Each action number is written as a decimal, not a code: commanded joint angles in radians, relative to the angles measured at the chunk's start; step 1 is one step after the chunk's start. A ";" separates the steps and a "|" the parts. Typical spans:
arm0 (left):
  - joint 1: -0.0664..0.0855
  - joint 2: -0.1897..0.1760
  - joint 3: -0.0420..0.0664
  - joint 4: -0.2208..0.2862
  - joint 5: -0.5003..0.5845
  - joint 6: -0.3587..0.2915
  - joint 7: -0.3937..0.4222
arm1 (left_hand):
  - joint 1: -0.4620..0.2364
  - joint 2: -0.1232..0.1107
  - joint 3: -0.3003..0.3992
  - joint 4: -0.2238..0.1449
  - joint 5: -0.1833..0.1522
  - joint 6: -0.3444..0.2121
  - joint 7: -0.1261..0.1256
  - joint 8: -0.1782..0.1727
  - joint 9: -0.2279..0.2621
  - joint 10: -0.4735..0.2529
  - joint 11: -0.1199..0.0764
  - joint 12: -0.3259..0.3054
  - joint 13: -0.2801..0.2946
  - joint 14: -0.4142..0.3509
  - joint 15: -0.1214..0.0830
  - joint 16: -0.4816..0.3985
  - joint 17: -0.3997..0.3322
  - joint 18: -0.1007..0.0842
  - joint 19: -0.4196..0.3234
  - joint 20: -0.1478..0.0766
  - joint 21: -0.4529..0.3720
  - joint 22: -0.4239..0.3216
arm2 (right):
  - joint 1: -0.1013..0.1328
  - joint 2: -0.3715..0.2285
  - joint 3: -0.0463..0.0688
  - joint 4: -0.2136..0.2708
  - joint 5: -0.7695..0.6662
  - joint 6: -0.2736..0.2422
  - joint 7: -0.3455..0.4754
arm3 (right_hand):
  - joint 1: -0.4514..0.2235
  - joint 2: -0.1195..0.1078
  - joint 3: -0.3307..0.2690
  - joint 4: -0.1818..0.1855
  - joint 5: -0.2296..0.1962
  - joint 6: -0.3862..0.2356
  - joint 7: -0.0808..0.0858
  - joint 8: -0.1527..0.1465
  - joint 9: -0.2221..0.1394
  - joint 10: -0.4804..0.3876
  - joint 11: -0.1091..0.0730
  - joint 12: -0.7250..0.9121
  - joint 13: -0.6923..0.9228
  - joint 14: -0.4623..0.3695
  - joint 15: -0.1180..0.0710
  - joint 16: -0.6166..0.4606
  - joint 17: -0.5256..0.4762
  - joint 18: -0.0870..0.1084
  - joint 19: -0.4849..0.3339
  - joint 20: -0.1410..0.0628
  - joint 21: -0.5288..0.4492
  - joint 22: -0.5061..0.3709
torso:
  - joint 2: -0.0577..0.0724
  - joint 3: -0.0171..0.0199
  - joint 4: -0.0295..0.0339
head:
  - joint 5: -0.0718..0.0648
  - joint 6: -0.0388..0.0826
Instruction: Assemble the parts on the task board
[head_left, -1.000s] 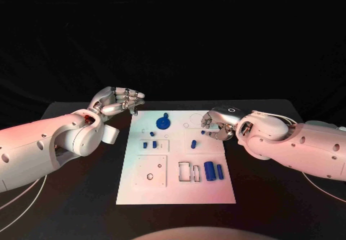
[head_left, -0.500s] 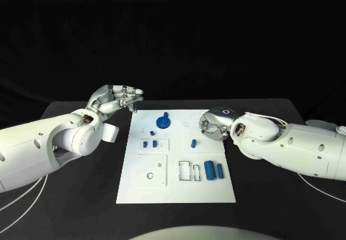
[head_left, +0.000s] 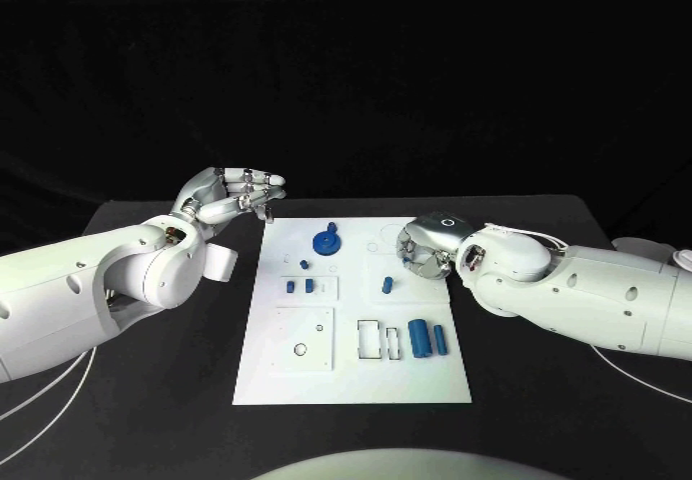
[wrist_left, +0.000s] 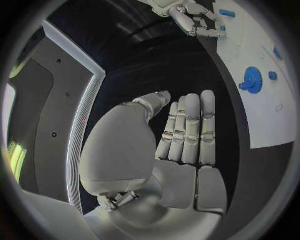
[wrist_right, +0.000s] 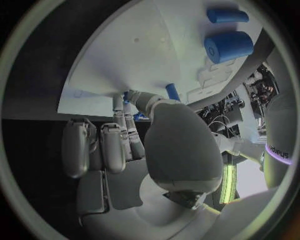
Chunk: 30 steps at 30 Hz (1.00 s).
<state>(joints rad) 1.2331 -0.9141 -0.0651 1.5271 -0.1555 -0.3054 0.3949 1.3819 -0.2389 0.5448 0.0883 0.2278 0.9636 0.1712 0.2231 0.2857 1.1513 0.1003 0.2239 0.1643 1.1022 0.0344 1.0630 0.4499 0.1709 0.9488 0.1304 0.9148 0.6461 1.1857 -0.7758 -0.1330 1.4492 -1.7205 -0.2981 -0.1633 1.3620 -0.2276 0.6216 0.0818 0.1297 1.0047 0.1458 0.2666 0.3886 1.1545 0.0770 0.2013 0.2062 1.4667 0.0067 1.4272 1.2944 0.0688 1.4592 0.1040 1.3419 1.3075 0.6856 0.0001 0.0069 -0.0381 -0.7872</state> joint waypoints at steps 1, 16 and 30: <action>0.001 0.001 0.001 0.000 0.011 -0.004 -0.001 | 0.003 0.010 -0.004 -0.004 0.003 -0.003 0.002 0.001 -0.001 -0.005 0.001 0.005 0.002 0.003 -0.006 -0.002 -0.001 0.014 0.003 -0.003 -0.007 -0.001 | -0.010 0.005 -0.005 -0.001 -0.014 0.029 -0.006 | -0.002 0.012 0.006 -0.003 -0.004 0.006 -0.002 0.004 0.001 0.008 -0.001 0.001 -0.001 0.048 -0.008 0.004 -0.001 -0.018 0.011 -0.002 0.010 0.133 | 0.000 -0.0001 0.0001 | -0.001 -0.003; 0.001 0.002 0.001 -0.003 0.012 0.001 -0.020 | 0.009 0.011 -0.005 -0.009 0.003 -0.007 0.005 -0.001 -0.002 -0.010 0.003 0.009 0.004 0.003 -0.005 -0.002 -0.002 0.013 0.006 -0.004 -0.008 -0.002 | -0.017 0.007 -0.005 0.008 -0.060 0.017 -0.048 | 0.018 0.070 0.030 -0.061 -0.026 0.060 -0.024 0.040 0.027 0.080 -0.027 0.007 0.006 0.050 -0.031 0.003 -0.011 -0.033 0.042 -0.023 0.079 0.178 | -0.001 -0.0012 0.0008 | -0.003 -0.006; 0.001 0.004 0.001 -0.012 0.012 0.003 -0.031 | 0.009 0.012 -0.008 -0.010 0.003 -0.012 0.009 -0.004 -0.004 -0.019 0.006 0.011 0.005 0.001 -0.003 -0.002 -0.004 0.013 0.007 -0.003 -0.010 -0.003 | -0.017 -0.017 -0.003 0.048 -0.083 -0.100 -0.070 | 0.016 0.071 0.053 -0.087 -0.033 0.060 -0.022 0.041 0.033 0.092 -0.027 -0.004 0.007 0.050 -0.032 0.002 -0.015 -0.038 0.051 -0.026 0.099 0.191 | -0.004 -0.0013 -0.0013 | 0.000 -0.004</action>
<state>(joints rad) 1.2331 -0.9129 -0.0651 1.5149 -0.1495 -0.3069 0.3668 1.3859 -0.2350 0.5392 0.0826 0.2278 0.9562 0.1785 0.2231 0.2833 1.1396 0.1041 0.2316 0.1673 1.1023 0.0345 1.0630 0.4477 0.1707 0.9524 0.1268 0.9110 0.6438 1.1689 -0.7897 -0.1368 1.4893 -1.7798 -0.3500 -0.2163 1.3727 -0.1695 0.6707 0.0065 0.0978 1.0612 0.1212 0.3018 0.4195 1.2044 0.0841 0.2008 0.2135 1.4667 -0.0218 1.4272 1.2803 0.0375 1.4642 0.0840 1.4378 1.3080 0.6831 -0.0013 0.0070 -0.0391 -0.7919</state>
